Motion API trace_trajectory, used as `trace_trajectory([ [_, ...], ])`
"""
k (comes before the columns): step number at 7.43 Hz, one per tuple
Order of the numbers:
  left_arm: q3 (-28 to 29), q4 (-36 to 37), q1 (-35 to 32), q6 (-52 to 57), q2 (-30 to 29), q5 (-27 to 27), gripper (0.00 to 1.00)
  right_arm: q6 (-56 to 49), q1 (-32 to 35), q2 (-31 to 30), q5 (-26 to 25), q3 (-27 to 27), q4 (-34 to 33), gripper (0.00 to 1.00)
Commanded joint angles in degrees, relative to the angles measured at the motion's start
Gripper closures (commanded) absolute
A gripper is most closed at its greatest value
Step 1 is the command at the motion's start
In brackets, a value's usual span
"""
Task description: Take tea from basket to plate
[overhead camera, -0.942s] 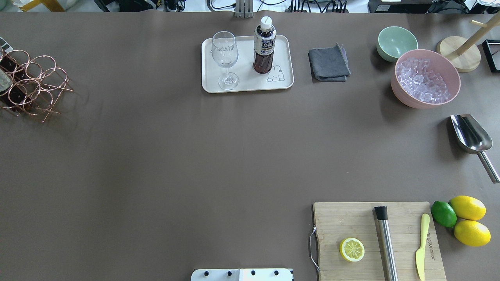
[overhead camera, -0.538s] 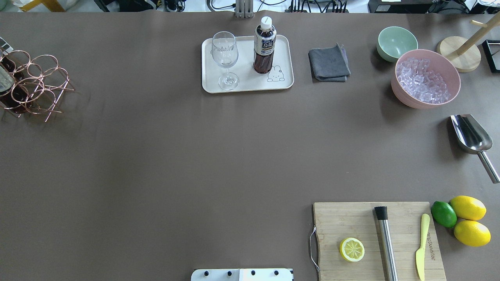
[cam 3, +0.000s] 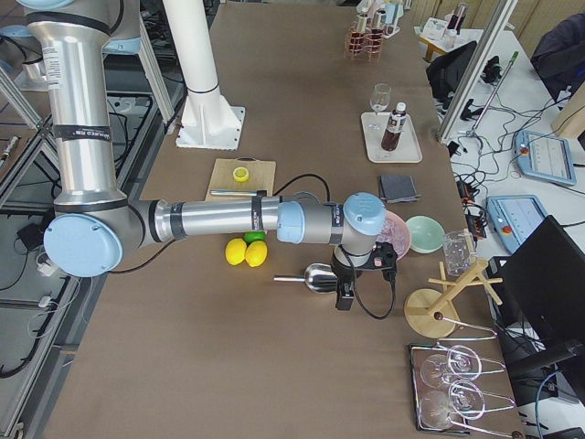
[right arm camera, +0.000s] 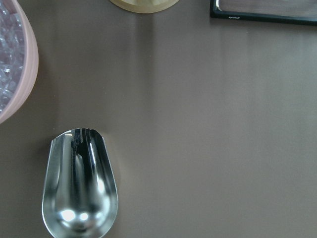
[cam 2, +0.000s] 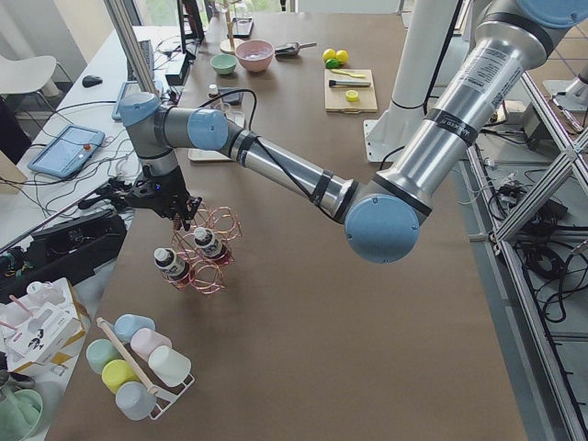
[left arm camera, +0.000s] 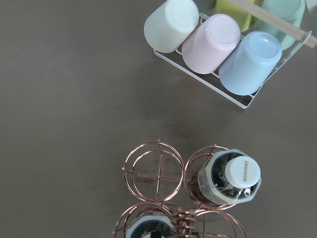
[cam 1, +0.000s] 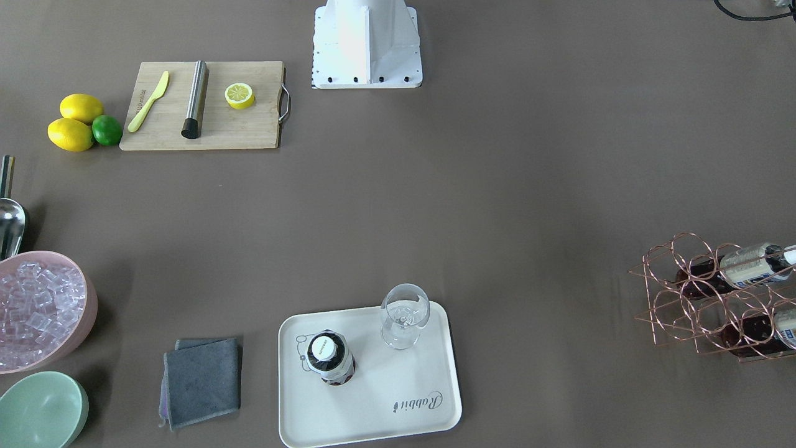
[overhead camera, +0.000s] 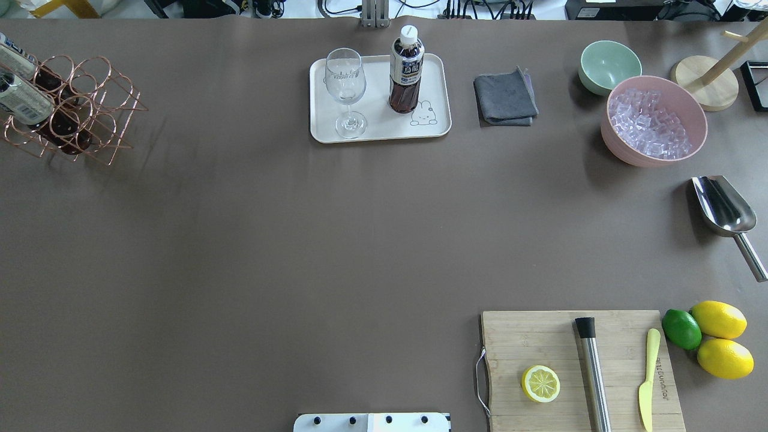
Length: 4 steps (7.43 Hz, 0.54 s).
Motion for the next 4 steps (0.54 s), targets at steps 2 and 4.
trace_trajectory([
  [2, -0.07, -0.29, 0.81, -0.08, 1.02, 0.14, 1.00, 0.13, -0.41, 0.00, 0.09, 0.11, 0.00, 0.00],
  [4, -0.16, -0.29, 0.81, 0.01, 1.02, 0.06, 1.00, 0.40, -0.58, 0.00, 0.17, 0.46, 0.00, 0.00],
])
